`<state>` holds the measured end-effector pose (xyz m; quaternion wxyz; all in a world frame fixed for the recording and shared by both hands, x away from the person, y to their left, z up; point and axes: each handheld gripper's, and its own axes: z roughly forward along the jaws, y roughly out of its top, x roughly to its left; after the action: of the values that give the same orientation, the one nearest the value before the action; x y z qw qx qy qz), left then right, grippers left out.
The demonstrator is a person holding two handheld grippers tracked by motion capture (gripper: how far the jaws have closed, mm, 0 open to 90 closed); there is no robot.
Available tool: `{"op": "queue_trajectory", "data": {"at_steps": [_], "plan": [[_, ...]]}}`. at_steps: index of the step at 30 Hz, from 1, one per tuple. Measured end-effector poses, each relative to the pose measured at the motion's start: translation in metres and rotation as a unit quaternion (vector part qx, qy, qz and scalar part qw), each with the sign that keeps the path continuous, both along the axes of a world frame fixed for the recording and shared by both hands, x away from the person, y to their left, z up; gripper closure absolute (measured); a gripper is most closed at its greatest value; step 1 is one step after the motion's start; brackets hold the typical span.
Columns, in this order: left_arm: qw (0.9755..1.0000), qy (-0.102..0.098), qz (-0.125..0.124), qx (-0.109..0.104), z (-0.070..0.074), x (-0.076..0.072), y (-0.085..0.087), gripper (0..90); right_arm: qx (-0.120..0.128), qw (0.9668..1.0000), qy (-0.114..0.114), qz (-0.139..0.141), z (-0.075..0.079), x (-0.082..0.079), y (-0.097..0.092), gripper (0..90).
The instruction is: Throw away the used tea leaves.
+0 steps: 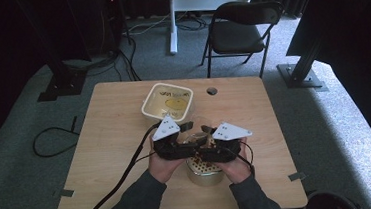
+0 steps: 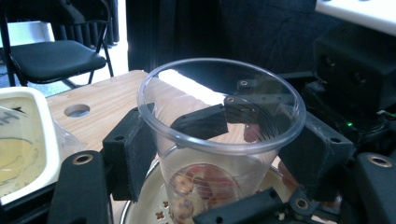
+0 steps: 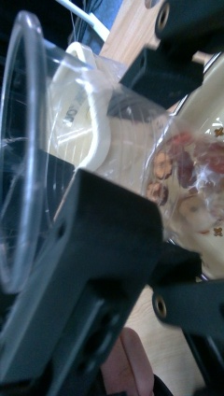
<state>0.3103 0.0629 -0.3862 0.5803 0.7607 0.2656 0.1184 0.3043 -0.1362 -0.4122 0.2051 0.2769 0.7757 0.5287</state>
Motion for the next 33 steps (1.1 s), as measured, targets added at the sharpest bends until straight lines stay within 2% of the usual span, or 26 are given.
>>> {"op": "queue_trajectory", "data": {"at_steps": [3, 8, 11, 14, 15, 19, 22, 25, 29, 32, 33], "plan": [[1.0000, 0.006, -0.004, -0.003, 0.000, 0.001, 0.001, 29.3, -0.005, 1.0000, -0.007, -0.004, 0.000, -0.002, -0.002, 37.3], [1.0000, 0.000, -0.007, 0.001, 0.000, -0.002, 0.001, 28.1, -0.017, 0.9996, -0.022, -0.008, 0.000, -0.005, -0.006, 39.1], [0.9999, -0.005, -0.010, 0.010, 0.000, -0.006, 0.000, 27.7, -0.031, 0.9989, -0.034, -0.012, -0.001, -0.010, -0.007, 40.6], [0.9998, 0.002, -0.017, 0.006, -0.001, -0.006, -0.001, 25.3, -0.035, 0.9986, -0.036, -0.018, -0.003, -0.011, -0.009, 41.8], [0.9993, 0.020, -0.032, -0.005, 0.000, -0.004, 0.000, 25.3, -0.037, 0.9984, -0.037, -0.022, -0.003, -0.011, -0.010, 42.1], [0.9994, 0.013, -0.031, -0.011, 0.004, -0.006, 0.004, 21.4, -0.024, 0.9978, -0.036, -0.049, -0.007, -0.011, -0.026, 42.7], [0.9998, 0.000, -0.019, 0.001, 0.006, -0.008, 0.007, 21.5, -0.016, 0.9969, -0.037, -0.068, -0.007, -0.012, -0.040, 42.7], [0.9998, -0.003, -0.008, 0.016, 0.006, -0.008, 0.009, 21.5, -0.004, 0.9959, -0.036, -0.083, -0.006, -0.014, -0.057, 42.4], [0.9991, -0.013, 0.006, 0.039, 0.001, -0.010, 0.009, 21.5, -0.001, 0.9941, -0.040, -0.101, -0.007, -0.019, -0.073, 42.1], [0.9990, -0.010, 0.006, 0.043, -0.002, -0.011, 0.011, 21.6, -0.008, 0.9930, -0.042, -0.110, -0.008, -0.022, -0.079, 42.2], [0.9987, -0.007, 0.012, 0.049, -0.007, -0.011, 0.016, 21.6, -0.014, 0.9924, -0.045, -0.114, -0.008, -0.024, -0.082, 42.1]]}}
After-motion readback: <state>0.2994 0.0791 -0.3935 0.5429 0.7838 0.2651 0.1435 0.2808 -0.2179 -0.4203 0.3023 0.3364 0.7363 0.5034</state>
